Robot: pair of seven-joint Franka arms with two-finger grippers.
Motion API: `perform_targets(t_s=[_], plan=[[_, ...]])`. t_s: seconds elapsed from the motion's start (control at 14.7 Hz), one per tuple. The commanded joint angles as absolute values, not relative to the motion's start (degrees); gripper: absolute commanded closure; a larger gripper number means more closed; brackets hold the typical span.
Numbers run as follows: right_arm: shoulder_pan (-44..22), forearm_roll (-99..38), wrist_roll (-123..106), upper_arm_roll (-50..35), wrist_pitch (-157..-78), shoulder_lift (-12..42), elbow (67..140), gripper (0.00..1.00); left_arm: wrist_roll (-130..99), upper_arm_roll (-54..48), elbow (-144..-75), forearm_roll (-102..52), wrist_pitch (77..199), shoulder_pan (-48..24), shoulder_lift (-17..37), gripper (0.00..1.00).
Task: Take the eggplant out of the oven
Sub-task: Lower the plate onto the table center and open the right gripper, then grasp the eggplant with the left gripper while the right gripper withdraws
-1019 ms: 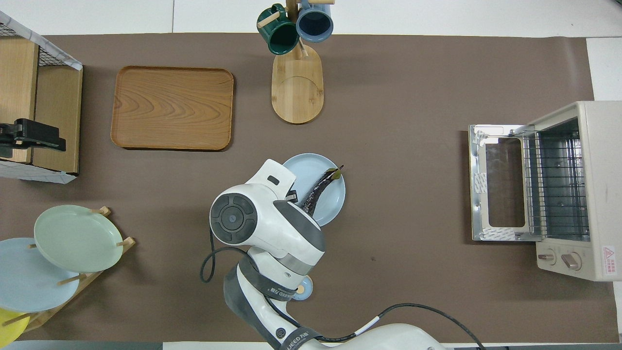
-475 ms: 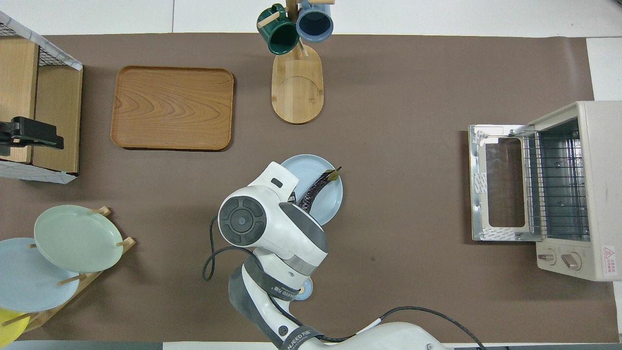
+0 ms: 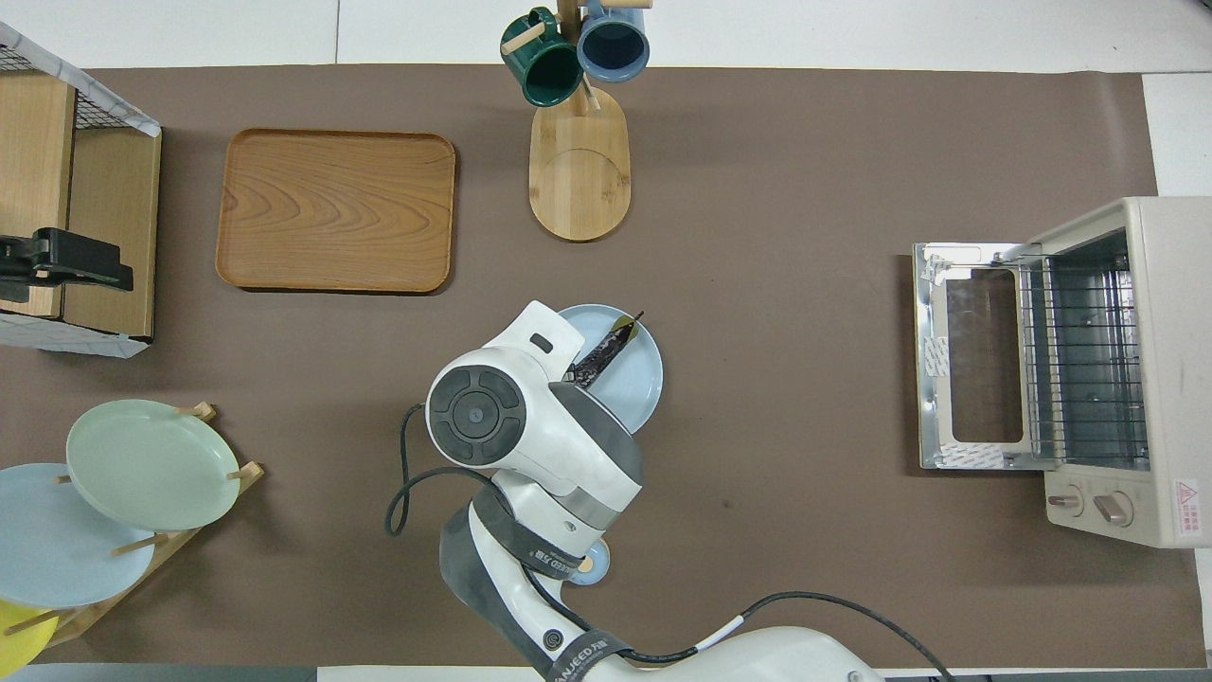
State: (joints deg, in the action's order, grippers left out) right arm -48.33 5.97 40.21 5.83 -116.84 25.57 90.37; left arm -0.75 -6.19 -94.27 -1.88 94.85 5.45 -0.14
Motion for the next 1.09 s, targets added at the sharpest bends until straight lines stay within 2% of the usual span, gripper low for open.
perform_targets(t_s=[0.0, 0.14, 0.34, 0.54, 0.68, 0.88, 1.02], plan=[[-41.43, 6.59, 28.98, 5.36, -113.12, 16.74, 97.61, 0.99, 0.0, -6.15, -94.66, -2.46, 95.8, 2.83, -0.27, 0.0], [-34.49, 6.59, 19.38, 5.36, -113.03, 10.66, 104.73, 1.0, 0.09, -6.24, -94.92, -2.55, 96.41, 0.02, 0.09, 0.0], [-25.69, 6.59, 13.71, 5.36, -114.25, 5.46, 116.77, 1.0, -0.09, -6.15, -95.27, -2.81, 97.38, -7.36, 2.19, 0.0], [-18.48, 7.2, 11.09, 5.36, -117.24, 5.01, 119.79, 1.0, -0.17, -6.15, -95.36, -4.39, 99.57, -13.59, 5.79, 0.0], [-14.78, 7.29, 7.49, 5.36, -122.49, 4.4, 123.55, 1.0, -0.18, -6.15, -96.93, -4.39, 103.51, -18.18, 9.3, 0.0], [-13.28, 7.29, 6.86, 5.45, -131.02, 3.34, 130.15, 1.0, -0.96, -6.15, -103.6, -6.05, 112.03, -24.68, 10.81, 0.0], [-11.35, 7.82, 4.41, 5.45, -132.36, 3.43, 130.69, 1.0, -1.41, -6.15, -107.3, -6.33, 117.84, -27.32, 11.94, 0.0]])
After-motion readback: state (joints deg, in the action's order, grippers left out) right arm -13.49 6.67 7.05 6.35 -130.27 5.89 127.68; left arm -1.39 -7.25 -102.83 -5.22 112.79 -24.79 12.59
